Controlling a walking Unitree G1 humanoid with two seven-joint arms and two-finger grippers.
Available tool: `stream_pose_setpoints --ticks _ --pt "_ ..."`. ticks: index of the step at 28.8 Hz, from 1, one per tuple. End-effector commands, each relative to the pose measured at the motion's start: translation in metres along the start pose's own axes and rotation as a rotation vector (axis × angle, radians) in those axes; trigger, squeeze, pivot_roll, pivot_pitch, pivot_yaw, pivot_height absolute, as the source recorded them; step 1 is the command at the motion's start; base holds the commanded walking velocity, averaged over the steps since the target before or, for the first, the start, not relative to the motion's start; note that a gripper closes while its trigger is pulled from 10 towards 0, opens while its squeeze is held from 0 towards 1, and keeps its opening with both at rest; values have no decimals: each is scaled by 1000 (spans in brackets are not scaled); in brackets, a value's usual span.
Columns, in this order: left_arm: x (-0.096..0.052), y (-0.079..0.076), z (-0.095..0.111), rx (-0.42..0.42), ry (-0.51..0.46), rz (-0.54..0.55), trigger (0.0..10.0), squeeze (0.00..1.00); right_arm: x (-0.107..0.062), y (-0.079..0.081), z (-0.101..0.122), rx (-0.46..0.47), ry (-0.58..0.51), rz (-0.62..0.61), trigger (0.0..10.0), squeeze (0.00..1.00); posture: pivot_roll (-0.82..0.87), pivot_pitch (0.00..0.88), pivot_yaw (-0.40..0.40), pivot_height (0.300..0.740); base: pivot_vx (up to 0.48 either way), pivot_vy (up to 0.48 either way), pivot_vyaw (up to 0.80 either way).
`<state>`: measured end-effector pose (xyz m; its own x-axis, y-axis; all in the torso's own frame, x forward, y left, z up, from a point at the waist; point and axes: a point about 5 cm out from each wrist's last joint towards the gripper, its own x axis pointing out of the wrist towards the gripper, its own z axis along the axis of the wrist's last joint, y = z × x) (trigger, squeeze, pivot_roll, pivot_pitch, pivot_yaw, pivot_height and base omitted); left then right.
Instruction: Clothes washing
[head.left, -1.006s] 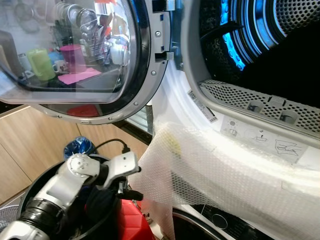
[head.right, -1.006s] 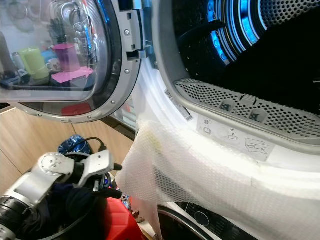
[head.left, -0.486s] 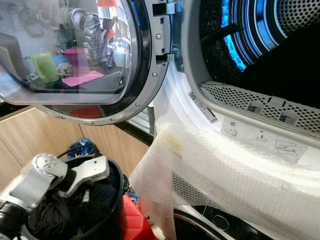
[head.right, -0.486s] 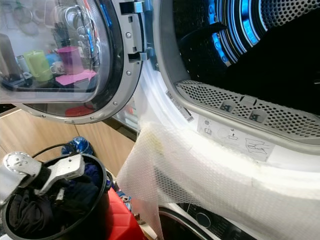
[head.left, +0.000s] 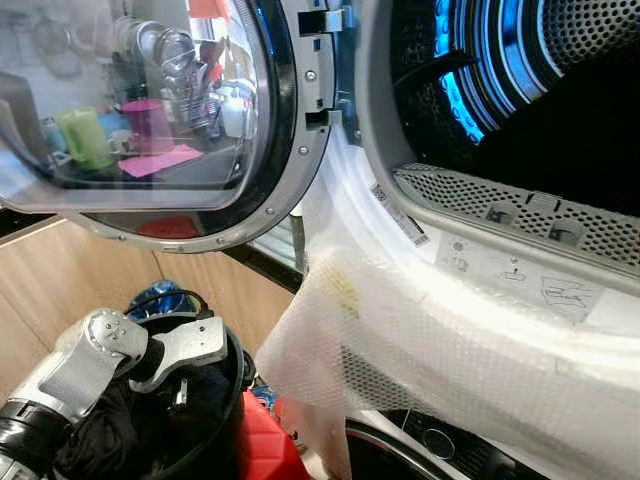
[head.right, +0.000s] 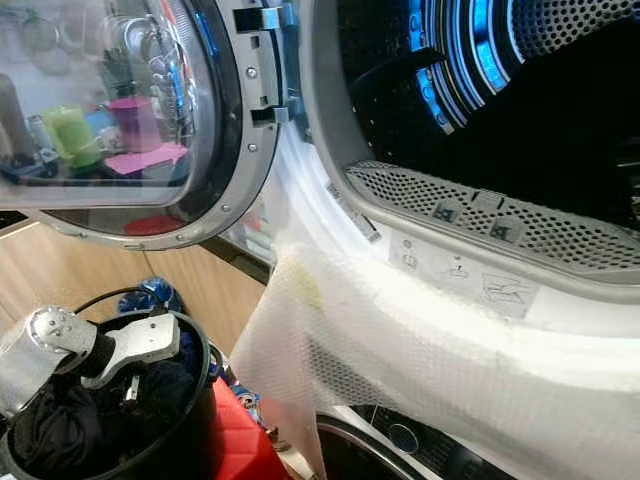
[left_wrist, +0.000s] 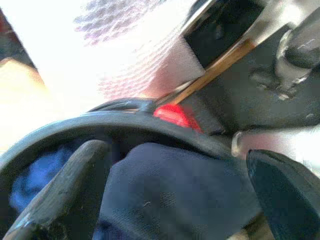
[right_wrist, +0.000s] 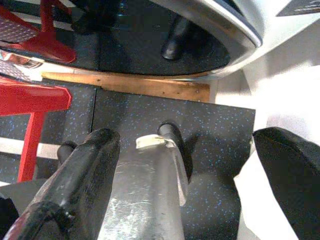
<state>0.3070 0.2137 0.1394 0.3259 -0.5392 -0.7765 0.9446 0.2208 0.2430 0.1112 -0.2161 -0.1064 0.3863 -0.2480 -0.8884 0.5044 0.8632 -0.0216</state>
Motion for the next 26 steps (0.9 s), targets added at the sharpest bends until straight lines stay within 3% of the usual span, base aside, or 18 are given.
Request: stream_pose_setpoints --ticks 1,8,9,10,13,23,26 --pt "-4 6 -4 17 46 36 10000 1000 0 2 -1 2 1 1 10000 0 115 0 87 740 0 0 0" --pt "-3 5 -11 13 78 39 10000 1000 0 0 -1 1 1 -2 10000 0 114 0 81 740 0 0 0" --pt "-4 9 -18 38 138 81 10000 1000 0 0 -2 -5 6 -1 10000 0 115 0 81 740 0 0 0" --pt "-4 11 -22 52 172 99 10000 0 0 0 -2 -10 8 -1 10000 0 114 0 81 740 0 0 0" --pt "-5 14 -32 83 243 128 10000 0 0 0 -2 -28 9 0 10000 0 110 0 81 740 0 0 0" --pt "5 10 -39 76 258 107 10000 0 1 2 3 -46 -4 6 10000 0 114 0 71 740 0 0 0" --pt "11 2 -42 31 233 58 10000 0 1 3 6 -57 -16 3 10000 0 105 0 71 740 0 0 0"
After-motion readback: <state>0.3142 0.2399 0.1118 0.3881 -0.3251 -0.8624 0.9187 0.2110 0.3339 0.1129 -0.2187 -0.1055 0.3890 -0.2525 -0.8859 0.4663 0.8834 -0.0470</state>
